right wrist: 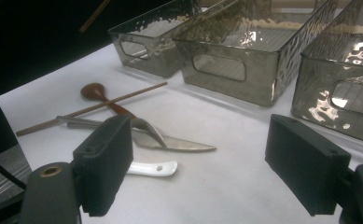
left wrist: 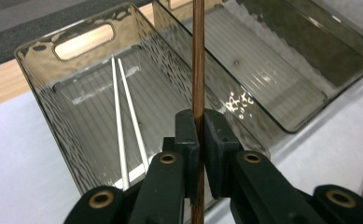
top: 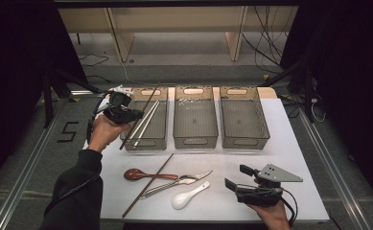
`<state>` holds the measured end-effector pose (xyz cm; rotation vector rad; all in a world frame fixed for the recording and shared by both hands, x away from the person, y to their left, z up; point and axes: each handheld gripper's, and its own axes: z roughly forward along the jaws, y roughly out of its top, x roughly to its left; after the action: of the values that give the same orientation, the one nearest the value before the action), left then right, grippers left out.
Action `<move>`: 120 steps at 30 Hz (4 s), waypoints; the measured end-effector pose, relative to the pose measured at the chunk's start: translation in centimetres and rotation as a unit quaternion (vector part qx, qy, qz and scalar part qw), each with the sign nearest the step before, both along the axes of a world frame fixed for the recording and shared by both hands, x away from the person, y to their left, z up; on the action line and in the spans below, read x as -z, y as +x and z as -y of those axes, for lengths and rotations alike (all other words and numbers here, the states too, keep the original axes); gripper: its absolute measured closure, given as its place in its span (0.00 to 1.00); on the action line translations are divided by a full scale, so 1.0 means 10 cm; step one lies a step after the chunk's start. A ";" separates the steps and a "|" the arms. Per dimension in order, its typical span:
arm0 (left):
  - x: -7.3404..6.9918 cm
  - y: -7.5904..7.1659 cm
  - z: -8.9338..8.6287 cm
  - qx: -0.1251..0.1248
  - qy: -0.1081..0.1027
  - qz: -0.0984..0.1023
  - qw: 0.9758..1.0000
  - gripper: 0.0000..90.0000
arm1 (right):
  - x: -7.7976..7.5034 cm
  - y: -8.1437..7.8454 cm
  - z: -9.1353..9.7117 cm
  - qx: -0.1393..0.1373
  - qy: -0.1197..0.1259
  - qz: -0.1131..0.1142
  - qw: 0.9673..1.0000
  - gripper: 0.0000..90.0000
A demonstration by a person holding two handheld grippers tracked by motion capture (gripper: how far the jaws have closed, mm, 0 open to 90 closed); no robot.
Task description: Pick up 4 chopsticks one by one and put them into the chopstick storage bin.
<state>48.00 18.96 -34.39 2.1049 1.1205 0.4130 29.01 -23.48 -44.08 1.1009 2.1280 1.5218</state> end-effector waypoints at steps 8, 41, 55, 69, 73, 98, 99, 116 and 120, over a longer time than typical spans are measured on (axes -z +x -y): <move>-0.03 0.17 0.00 -0.008 -0.011 0.007 1.000 0.94 | 0.00 0.00 0.00 -0.001 0.000 0.000 1.000 0.26; 0.27 0.65 0.00 -0.042 -0.006 0.005 0.999 0.94 | 0.00 0.00 0.01 -0.001 0.003 -0.002 1.000 0.26; 0.37 0.66 0.01 -0.045 0.001 0.007 0.999 0.93 | 0.00 0.00 0.01 -0.002 0.003 -0.002 1.000 0.26; 0.48 0.66 0.00 -0.049 0.007 0.001 0.999 0.93 | 0.00 0.00 0.00 -0.002 0.002 -0.002 1.000 0.26; 0.53 0.67 -0.01 -0.051 0.009 -0.003 0.999 0.93 | 0.00 0.00 0.00 -0.003 0.002 -0.002 1.000 0.26; 0.37 0.24 0.02 -0.053 -0.051 -0.043 0.996 0.46 | 0.00 0.00 0.00 -0.001 0.002 -0.001 1.000 0.26; 0.37 0.20 0.02 -0.050 -0.053 -0.043 0.996 0.44 | 0.00 0.00 0.00 -0.001 0.003 -0.001 1.000 0.26; 0.43 -0.32 0.02 -0.035 -0.072 -0.038 0.996 0.29 | 0.01 0.00 0.00 -0.003 0.003 -0.001 1.000 0.26; 0.43 -0.38 0.04 -0.031 -0.069 -0.039 0.996 0.27 | 0.00 0.00 -0.01 -0.004 0.002 0.000 1.000 0.26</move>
<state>44.25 18.59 -38.73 1.9852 1.2261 0.2760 28.97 -23.41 -44.12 1.0957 2.1315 1.5310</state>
